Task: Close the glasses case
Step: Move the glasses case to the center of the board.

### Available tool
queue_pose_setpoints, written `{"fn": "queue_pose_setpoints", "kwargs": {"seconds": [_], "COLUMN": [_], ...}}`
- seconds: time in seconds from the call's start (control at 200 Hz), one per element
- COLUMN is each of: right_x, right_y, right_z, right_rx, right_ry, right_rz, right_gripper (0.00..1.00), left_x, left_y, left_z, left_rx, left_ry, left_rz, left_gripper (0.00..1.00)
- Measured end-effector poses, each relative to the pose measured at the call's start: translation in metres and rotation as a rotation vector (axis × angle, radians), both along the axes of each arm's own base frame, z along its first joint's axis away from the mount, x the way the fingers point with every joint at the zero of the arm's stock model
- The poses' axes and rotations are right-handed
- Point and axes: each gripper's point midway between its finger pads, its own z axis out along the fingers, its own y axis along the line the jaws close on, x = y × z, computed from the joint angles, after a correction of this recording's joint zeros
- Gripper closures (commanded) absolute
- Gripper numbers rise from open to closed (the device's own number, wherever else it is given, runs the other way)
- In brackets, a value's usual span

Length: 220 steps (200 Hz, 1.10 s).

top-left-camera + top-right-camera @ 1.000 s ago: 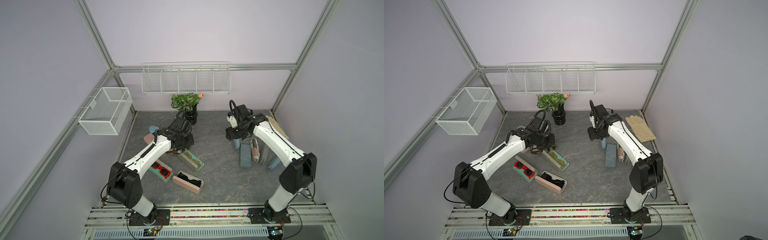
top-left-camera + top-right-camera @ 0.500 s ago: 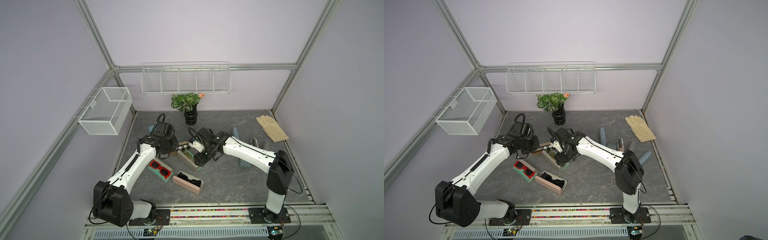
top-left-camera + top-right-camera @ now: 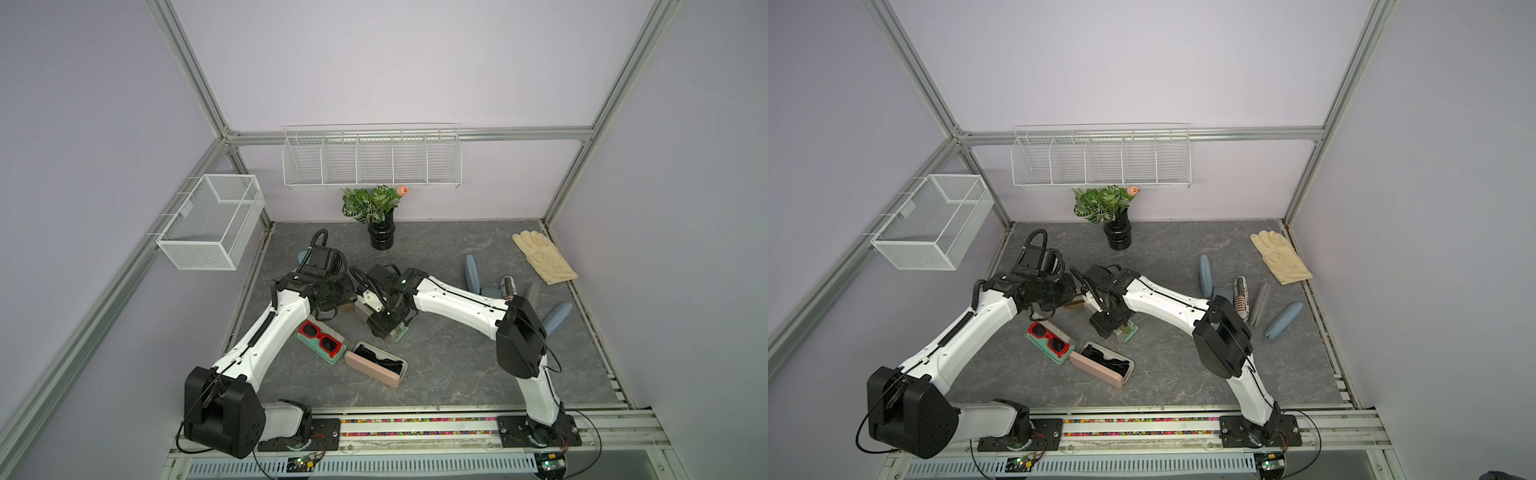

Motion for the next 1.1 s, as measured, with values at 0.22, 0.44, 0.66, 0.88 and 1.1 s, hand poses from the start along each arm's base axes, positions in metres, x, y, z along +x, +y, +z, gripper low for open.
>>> {"fn": "queue_pose_setpoints", "kwargs": {"seconds": [0.22,0.44,0.66,0.88,1.1], "right_x": [0.002,0.003,0.004,0.007,0.018], "right_y": [0.000,-0.002,-0.003,-0.015,-0.047], "right_z": [-0.013,-0.016,-0.019,-0.019,-0.019], "right_rx": [-0.031,-0.044,-0.052,-0.046,-0.064], "right_ry": [0.009,0.008,0.003,-0.003,0.000], "right_rz": [-0.003,-0.014,-0.024,-0.063,-0.156], "right_gripper": [0.63,0.77,0.83,0.84,0.85], "left_x": [-0.001,-0.001,-0.003,-0.001,0.001], "left_y": [0.005,0.006,0.004,0.000,-0.006], "left_z": [-0.002,-0.003,-0.006,-0.007,-0.010], "left_rx": [0.002,0.002,-0.007,-0.023,-0.045], "left_ry": [0.008,0.008,0.017,0.017,0.025], "left_rz": [0.013,0.012,0.002,-0.008,-0.023], "left_gripper": [1.00,1.00,1.00,1.00,1.00]}}
